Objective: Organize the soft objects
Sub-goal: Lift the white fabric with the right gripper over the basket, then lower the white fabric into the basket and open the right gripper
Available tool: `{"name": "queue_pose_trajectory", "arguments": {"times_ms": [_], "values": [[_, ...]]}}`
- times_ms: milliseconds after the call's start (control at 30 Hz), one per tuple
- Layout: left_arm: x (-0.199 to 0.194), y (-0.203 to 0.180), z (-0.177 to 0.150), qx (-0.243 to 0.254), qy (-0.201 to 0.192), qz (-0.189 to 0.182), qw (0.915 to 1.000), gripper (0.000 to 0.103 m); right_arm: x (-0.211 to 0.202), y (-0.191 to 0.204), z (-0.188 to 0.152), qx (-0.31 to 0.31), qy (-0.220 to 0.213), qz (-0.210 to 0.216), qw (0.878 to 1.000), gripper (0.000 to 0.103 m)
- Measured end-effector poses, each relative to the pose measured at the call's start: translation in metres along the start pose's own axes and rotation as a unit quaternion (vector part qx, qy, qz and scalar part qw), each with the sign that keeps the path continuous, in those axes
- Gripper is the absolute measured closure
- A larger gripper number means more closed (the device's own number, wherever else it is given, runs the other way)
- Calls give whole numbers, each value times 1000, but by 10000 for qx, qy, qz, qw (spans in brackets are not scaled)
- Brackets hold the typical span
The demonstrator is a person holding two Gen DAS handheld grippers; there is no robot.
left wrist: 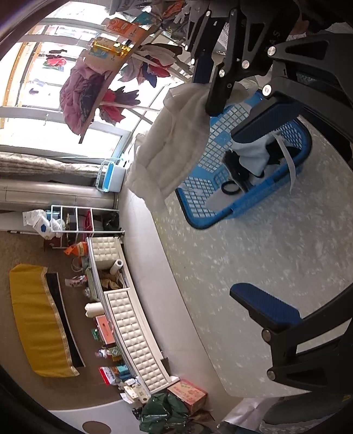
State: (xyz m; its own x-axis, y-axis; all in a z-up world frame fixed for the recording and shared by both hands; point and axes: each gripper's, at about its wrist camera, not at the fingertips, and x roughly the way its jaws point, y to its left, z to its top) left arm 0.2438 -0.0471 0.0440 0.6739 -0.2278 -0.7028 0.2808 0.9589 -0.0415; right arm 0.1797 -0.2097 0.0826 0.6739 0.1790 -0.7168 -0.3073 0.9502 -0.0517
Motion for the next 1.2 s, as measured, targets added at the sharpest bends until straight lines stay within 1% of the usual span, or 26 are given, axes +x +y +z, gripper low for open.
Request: {"name": "queue_pose_trajectory", "arguments": {"times_ms": [200, 300, 367, 433, 500, 600, 767, 1033, 1133, 1200], "values": [[37, -12, 2, 66, 223, -87, 9997, 0, 26, -8, -6, 152, 266, -31, 9995, 77], [59, -14, 0, 131, 354, -58, 9993, 0, 43, -10, -10, 190, 445, -59, 9988, 77], [71, -17, -3, 169, 422, -68, 9989, 0, 54, -8, -14, 162, 570, -114, 9982, 77], [82, -18, -5, 190, 509, -98, 9985, 0, 67, -5, -17, 188, 739, -58, 9971, 77], [92, -17, -7, 190, 609, -101, 9979, 0, 74, -3, -17, 211, 817, -37, 9964, 76], [100, -16, -10, 188, 690, -118, 9974, 0, 86, 0, -18, 240, 969, 44, 9950, 76], [110, -13, -14, 180, 773, -186, 9967, 0, 103, 5, -20, 212, 1229, 12, 9922, 76], [124, -15, -23, 214, 928, -206, 9952, 0, 105, 3, -22, 295, 1365, -4, 9902, 74], [127, -15, -23, 207, 966, -189, 9949, 0, 106, 3, -22, 295, 1384, -47, 9899, 71], [127, -13, -22, 197, 966, -197, 9949, 0, 105, 8, -22, 168, 1377, -160, 9902, 64]]}}
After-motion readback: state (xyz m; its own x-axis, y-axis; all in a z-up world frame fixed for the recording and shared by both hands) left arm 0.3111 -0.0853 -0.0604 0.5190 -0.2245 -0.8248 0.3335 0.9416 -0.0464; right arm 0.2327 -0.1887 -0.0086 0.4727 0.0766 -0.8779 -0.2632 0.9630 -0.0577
